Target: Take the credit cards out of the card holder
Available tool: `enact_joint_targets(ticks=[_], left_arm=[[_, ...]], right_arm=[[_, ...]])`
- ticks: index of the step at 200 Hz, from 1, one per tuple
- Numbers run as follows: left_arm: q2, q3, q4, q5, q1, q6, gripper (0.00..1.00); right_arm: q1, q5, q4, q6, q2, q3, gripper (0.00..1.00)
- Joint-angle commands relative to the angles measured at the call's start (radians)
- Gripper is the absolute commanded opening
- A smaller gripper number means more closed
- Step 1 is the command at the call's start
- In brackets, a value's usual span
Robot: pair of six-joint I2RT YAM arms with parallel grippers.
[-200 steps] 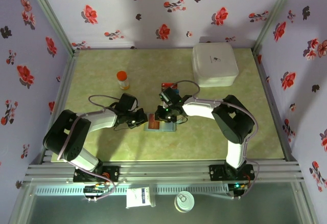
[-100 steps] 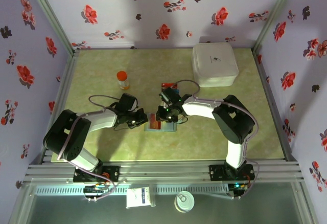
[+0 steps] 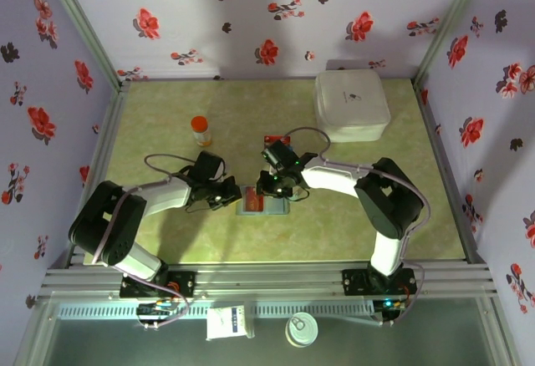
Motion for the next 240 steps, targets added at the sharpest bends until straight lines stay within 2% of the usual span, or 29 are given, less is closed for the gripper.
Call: enact_joint_targets(ticks=[1,75,169,240], left_arm=[[0.0,0.04,-0.022,0.01,-0.013,0.018,0.03],[0.056,0.055,-0.001,0.011,-0.045,0.018,0.0],[0.085,0.041,-0.02,-0.017,-0.045,0.036,0.0],[0.08,0.042,-0.027,-0.021,-0.045,0.037,0.0]], right_arm=[[0.01,0.013,-0.009,-0.004,-0.021,-0.001,0.22],[0.009,-0.031,0.033,0.013,0.009,-0.009,0.22],[0.01,-0.083,0.103,0.041,0.05,-0.026,0.22],[0.009,0.023,-0.027,-0.007,0.032,-0.019,0.22]])
